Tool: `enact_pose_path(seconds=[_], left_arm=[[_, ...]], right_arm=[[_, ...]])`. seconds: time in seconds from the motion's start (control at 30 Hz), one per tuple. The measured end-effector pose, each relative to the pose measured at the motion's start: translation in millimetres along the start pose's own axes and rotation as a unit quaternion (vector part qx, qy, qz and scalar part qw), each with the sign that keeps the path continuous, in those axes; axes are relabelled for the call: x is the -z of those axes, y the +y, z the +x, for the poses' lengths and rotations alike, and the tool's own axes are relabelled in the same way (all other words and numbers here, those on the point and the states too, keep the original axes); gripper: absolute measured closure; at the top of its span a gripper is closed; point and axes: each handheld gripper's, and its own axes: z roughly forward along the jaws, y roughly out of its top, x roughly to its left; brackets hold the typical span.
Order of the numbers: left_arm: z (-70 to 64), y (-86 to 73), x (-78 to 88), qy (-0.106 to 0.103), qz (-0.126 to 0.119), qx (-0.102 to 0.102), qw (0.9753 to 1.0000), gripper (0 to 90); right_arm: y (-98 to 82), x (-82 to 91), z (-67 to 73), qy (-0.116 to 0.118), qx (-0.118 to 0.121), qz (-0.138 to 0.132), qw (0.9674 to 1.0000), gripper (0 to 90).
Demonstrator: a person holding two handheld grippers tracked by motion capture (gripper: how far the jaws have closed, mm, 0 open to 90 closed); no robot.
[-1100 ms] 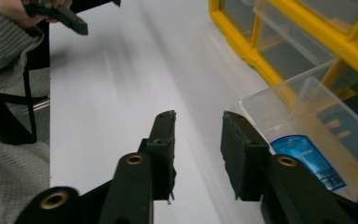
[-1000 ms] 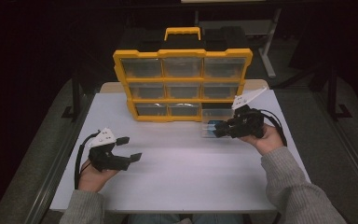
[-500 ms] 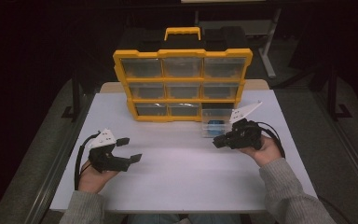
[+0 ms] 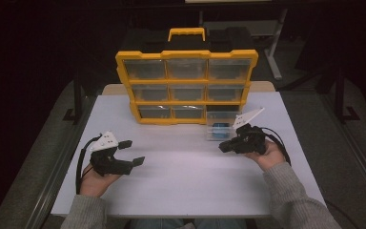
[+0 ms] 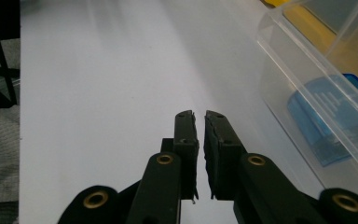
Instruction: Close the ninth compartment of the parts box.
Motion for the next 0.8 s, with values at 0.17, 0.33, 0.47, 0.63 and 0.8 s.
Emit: enact_pose_path(seconds=[0.17, 0.33, 0.47, 0.63, 0.8], left_arm=[[0.4, -0.2, 0.0, 0.0, -0.004, 0.0, 1.0, 20.9], [0.2, 0.2, 0.5, 0.001, -0.005, -0.002, 1.0, 21.0], [-0.4, -0.1, -0.3, 0.0, -0.006, 0.001, 1.0, 21.0], [0.1, 0.3, 0.6, 0.001, -0.006, -0.001, 1.0, 21.0], [0.2, 0.0, 0.8, 0.002, -0.007, 0.0, 1.0, 21.1]], right_arm=[[0.8, -3.3, -5.7, -0.013, -0.005, 0.011, 0.9998, 82.0], [1.5, -2.6, -11.9, -0.022, -0.011, 0.01, 0.9997, 82.7], [2.0, -1.5, -15.0, -0.032, -0.016, 0.008, 0.9993, 83.7], [7.6, -0.7, -16.4, -0.041, -0.016, 0.014, 0.999, 84.2], [11.2, -2.5, -18.6, -0.045, -0.012, 0.018, 0.9988, 84.2]])
